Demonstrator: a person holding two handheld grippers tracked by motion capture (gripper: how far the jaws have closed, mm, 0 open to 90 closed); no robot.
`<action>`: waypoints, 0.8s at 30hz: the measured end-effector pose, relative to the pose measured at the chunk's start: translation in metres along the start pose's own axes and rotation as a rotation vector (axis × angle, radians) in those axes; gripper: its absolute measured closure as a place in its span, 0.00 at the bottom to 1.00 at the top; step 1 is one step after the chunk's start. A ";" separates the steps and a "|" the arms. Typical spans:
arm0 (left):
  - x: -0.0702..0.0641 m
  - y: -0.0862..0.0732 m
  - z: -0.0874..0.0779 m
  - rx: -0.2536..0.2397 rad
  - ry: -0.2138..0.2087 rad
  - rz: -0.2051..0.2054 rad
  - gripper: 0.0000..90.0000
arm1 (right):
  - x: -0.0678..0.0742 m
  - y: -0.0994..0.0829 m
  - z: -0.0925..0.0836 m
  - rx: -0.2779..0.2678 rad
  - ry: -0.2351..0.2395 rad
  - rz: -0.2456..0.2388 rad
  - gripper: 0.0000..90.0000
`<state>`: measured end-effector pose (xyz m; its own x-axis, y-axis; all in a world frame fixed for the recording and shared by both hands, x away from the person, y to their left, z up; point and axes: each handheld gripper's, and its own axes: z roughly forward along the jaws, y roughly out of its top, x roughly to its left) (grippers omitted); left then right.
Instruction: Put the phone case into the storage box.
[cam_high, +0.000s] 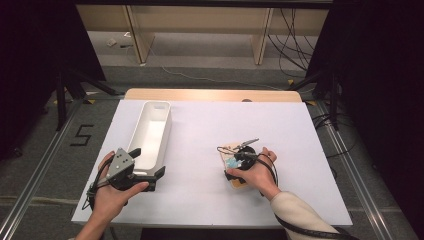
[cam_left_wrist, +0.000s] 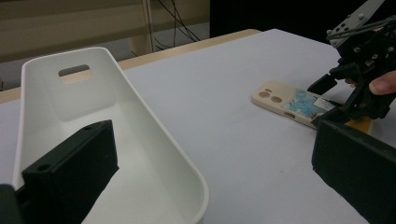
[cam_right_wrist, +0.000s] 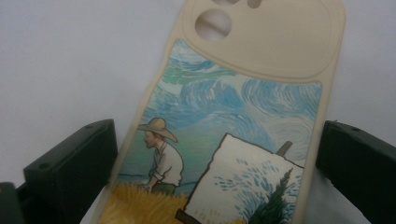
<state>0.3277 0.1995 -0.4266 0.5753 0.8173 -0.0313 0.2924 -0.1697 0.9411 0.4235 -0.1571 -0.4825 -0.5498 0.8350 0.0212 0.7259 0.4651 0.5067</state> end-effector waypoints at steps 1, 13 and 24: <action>0.000 0.000 0.000 0.001 0.000 0.001 0.00 | 0.000 0.000 0.000 0.000 0.000 0.000 0.00; 0.000 0.000 0.000 0.001 0.001 -0.002 0.00 | 0.001 0.003 0.001 0.024 -0.006 0.012 0.00; 0.000 0.001 0.000 -0.002 0.001 -0.001 0.00 | 0.002 0.005 0.001 0.035 -0.014 0.020 0.01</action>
<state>0.3276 0.1997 -0.4259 0.5742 0.8181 -0.0324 0.2917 -0.1675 0.9417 0.4264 -0.1535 -0.4806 -0.5298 0.8479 0.0188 0.7507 0.4585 0.4757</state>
